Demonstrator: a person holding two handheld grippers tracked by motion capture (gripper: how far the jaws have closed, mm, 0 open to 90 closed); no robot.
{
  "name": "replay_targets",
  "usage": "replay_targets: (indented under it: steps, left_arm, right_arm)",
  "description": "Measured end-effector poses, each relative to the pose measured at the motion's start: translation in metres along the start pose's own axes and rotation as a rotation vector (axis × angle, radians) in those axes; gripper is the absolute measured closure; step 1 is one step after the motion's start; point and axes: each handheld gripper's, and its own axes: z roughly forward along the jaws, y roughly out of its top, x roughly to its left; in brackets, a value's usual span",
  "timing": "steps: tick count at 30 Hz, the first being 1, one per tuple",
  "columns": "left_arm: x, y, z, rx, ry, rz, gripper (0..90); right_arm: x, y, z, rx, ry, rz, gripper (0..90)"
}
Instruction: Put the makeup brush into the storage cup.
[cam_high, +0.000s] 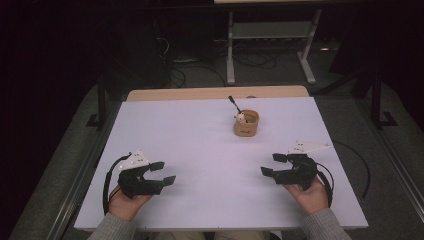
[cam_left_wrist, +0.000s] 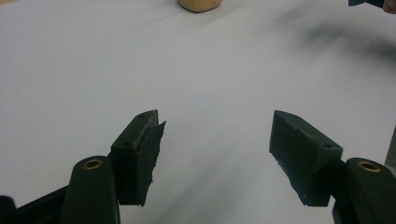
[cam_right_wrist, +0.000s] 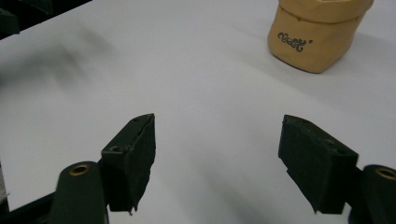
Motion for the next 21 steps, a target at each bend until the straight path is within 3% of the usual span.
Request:
replay_targets:
  steps: [11,21]
  left_arm:
    - [0.000,-0.002,0.002,0.013,-0.005,0.014,29.7]
    - [0.002,-0.004,0.005,0.028,-0.009,0.014,24.7]
  right_arm:
    - [0.000,-0.013,-0.007,-0.005,-0.031,0.036,20.9]
    - [0.004,-0.020,-0.014,-0.009,-0.048,0.028,20.8]
